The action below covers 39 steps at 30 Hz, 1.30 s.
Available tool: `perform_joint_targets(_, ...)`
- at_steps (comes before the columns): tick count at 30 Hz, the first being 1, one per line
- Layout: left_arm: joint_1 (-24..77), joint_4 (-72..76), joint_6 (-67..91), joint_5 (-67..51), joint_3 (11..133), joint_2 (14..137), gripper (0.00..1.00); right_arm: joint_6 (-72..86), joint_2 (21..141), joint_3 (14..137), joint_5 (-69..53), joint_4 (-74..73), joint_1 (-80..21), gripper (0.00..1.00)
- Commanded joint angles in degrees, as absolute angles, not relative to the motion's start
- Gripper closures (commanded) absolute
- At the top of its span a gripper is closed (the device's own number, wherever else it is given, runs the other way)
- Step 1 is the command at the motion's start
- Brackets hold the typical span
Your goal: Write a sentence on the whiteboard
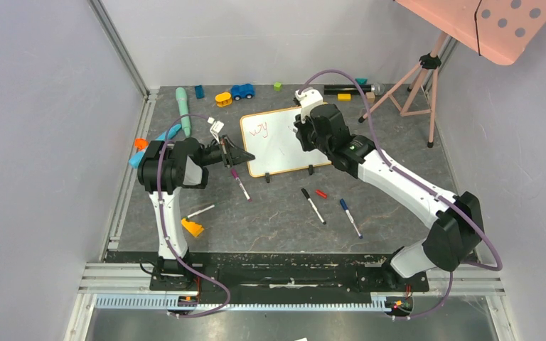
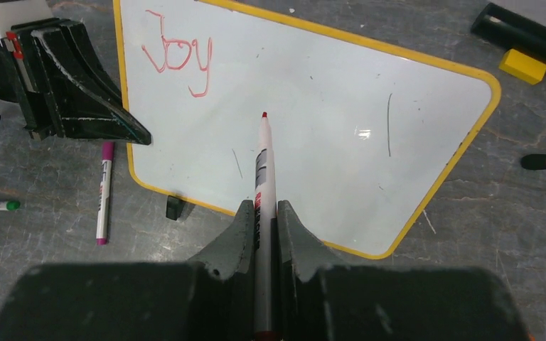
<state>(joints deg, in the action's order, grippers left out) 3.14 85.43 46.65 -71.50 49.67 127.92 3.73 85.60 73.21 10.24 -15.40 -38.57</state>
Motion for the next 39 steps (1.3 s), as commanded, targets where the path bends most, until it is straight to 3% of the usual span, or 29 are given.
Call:
perform_joint_targets(1,4.22,89.21,45.45,-75.28,48.98,128.68,0.98,2.07,84.07,73.52,12.96,-13.28,-38.59,1.0)
perform_joint_targets(26,5.36,89.21,33.81,-76.44,41.96,123.81,0.98,-1.03,87.73,75.11,9.61,-10.82,-38.5,1.0)
perform_joint_targets(39,5.27,89.21,41.83,-77.27,47.32,128.91,0.98,-0.54,88.96,76.17,7.4,-8.49,-38.5,1.0)
